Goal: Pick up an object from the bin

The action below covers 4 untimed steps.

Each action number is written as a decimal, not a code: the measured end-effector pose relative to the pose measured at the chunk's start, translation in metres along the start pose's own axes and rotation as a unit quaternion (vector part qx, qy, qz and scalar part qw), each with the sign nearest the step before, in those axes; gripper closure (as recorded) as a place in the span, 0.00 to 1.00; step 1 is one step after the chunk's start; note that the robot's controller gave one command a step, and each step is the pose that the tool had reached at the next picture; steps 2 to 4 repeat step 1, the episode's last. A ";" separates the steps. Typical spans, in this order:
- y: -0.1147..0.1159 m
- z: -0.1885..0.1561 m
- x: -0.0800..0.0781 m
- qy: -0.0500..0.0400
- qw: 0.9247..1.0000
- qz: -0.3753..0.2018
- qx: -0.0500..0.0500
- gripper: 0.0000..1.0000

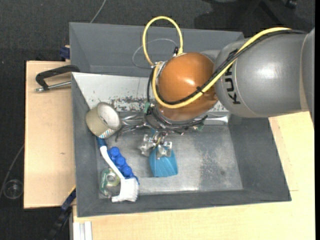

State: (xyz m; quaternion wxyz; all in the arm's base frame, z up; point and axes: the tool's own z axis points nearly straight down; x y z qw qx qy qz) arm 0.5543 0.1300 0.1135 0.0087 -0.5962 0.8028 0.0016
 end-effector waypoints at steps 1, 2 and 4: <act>0.000 -0.019 -0.001 -0.001 1.000 0.001 0.001 1.00; 0.000 -0.019 -0.001 -0.001 1.000 0.001 0.001 1.00; 0.000 -0.019 -0.001 -0.001 1.000 0.001 0.001 1.00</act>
Offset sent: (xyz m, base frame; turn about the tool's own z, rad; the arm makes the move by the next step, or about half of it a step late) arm 0.0001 0.0000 0.0191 0.0000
